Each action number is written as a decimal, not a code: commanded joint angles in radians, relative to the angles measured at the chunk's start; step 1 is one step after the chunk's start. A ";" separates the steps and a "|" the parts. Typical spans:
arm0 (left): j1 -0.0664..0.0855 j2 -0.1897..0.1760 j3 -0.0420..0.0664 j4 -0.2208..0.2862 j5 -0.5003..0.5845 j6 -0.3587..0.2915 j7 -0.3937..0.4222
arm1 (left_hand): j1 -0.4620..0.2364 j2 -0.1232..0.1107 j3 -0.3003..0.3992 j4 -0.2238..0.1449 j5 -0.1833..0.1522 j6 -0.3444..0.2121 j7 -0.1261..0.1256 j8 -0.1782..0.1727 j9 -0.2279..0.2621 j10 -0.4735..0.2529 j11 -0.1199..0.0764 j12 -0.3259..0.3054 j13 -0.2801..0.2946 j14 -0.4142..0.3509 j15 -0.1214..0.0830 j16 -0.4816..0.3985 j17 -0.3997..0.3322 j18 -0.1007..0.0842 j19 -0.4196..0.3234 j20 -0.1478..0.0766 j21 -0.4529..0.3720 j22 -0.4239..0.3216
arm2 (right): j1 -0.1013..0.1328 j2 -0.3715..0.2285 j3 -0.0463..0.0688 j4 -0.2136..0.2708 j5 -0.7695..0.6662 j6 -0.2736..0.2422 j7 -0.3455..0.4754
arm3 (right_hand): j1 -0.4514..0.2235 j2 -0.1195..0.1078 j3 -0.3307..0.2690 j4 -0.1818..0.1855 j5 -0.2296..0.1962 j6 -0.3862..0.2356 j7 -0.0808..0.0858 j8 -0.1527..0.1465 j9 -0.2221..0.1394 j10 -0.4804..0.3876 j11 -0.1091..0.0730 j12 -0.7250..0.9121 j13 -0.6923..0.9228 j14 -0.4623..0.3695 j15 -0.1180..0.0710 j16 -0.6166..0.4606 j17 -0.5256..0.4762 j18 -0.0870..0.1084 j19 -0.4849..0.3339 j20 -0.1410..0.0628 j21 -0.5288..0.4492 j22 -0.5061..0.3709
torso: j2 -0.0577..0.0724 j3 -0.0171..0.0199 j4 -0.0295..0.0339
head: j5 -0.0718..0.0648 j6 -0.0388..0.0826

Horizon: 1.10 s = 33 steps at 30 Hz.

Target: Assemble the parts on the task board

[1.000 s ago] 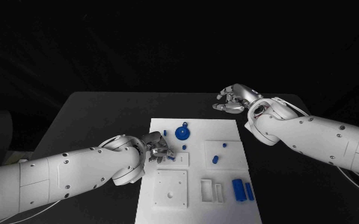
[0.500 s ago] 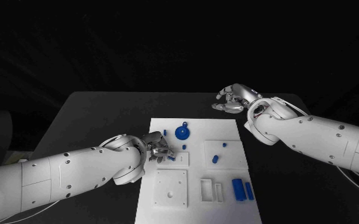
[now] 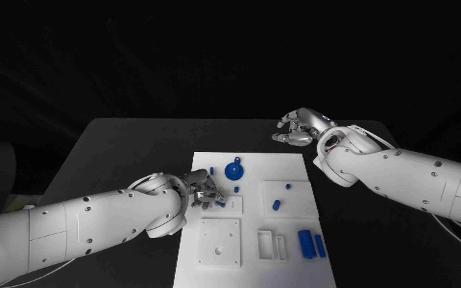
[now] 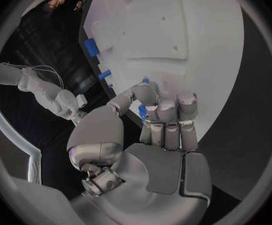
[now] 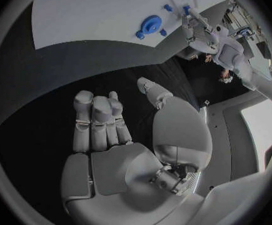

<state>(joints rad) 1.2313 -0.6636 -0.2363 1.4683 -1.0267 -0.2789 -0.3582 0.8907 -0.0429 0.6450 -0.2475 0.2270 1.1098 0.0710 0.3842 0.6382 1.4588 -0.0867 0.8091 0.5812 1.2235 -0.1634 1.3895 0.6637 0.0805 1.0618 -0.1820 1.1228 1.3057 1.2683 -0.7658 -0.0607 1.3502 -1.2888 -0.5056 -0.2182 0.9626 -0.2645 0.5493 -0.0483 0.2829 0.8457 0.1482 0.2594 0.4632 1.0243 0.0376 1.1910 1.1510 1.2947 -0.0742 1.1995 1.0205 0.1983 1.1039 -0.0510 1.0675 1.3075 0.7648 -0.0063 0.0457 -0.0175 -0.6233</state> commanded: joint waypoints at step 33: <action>-0.004 0.009 -0.001 0.001 -0.050 0.045 -0.016 | 0.008 -0.003 0.003 0.000 -0.017 0.097 -0.072 -0.001 0.007 -0.027 -0.025 0.016 0.004 0.047 -0.054 0.014 -0.005 0.023 0.007 -0.095 0.011 0.004 | 0.000 -0.001 0.001 0.004 -0.005 0.017 -0.004 | 0.002 0.002 -0.006 0.005 0.006 0.004 0.004 0.006 0.001 -0.001 0.001 0.002 -0.003 0.007 0.002 -0.008 0.002 0.063 0.006 -0.002 -0.005 0.009 | 0.000 -0.0006 0.0007 | -0.003 -0.001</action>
<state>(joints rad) 1.2308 -0.6567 -0.2351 1.4690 -1.0552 -0.2703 -0.3608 0.8919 -0.0417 0.6411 -0.2462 0.2124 1.1132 0.0680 0.3765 0.6430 1.4588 -0.0867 0.8199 0.5839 1.2253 -0.1675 1.3980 0.6606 0.0834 1.0616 -0.1816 1.1269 1.3074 1.2683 -0.7666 -0.0607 1.3531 -1.2888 -0.5013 -0.2215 0.9626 -0.2646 0.5465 -0.0455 0.2828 0.8492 0.1455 0.2594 0.4632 1.0244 0.0376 1.1910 1.1493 1.2949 -0.0744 1.1957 1.0211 0.1984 1.1078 -0.0513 1.0675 1.3074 0.7647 -0.0069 0.0461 -0.0204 -0.6239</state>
